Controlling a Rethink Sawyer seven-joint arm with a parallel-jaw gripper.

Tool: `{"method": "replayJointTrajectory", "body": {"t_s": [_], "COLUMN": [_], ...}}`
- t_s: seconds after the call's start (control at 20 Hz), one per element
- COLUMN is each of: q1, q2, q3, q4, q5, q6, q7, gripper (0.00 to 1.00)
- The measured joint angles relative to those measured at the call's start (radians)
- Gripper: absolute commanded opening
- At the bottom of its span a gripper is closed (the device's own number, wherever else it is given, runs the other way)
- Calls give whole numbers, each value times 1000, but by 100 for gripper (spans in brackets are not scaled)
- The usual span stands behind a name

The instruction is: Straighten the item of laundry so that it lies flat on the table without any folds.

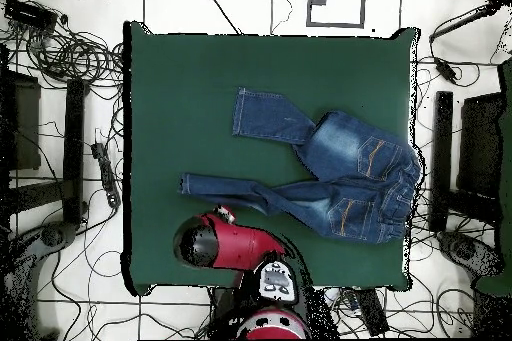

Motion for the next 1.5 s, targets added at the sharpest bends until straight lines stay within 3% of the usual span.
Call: {"method": "replayJointTrajectory", "body": {"t_s": [1.5], "q1": [20], "q2": [-4], "q3": [1], "q4": [-456], "q5": [-31], "q6": [391], "q7": [0], "gripper": [0]}}
